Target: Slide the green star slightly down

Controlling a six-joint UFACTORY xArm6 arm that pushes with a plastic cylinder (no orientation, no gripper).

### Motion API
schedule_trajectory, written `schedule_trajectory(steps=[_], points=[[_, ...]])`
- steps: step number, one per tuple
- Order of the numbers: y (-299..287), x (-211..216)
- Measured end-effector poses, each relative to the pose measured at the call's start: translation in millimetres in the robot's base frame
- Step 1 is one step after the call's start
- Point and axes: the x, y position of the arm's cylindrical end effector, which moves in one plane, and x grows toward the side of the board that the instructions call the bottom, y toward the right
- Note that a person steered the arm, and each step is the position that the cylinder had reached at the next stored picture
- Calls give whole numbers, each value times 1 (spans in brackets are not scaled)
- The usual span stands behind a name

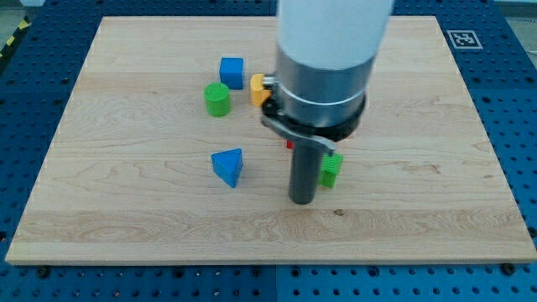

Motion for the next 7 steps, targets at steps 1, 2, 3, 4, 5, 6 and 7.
schedule_trajectory(steps=[1,2,3,4,5,6,7], points=[[-47,13],[-131,0],[-204,-21],[-232,-77],[-198,-105],[-147,-96],[-95,-77]])
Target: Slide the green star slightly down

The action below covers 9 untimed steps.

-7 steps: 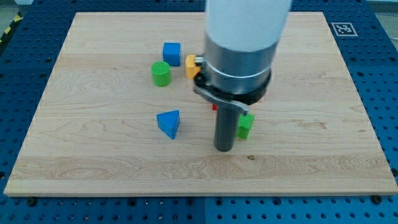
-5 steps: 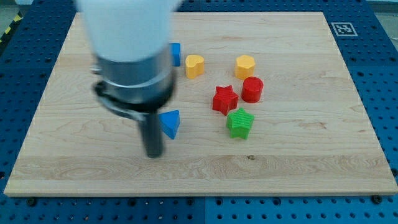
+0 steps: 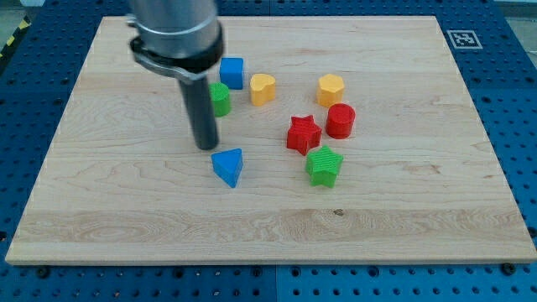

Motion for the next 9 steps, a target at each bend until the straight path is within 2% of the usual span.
schedule_trajectory(steps=[4,6,9], points=[[120,26],[151,31],[163,31]])
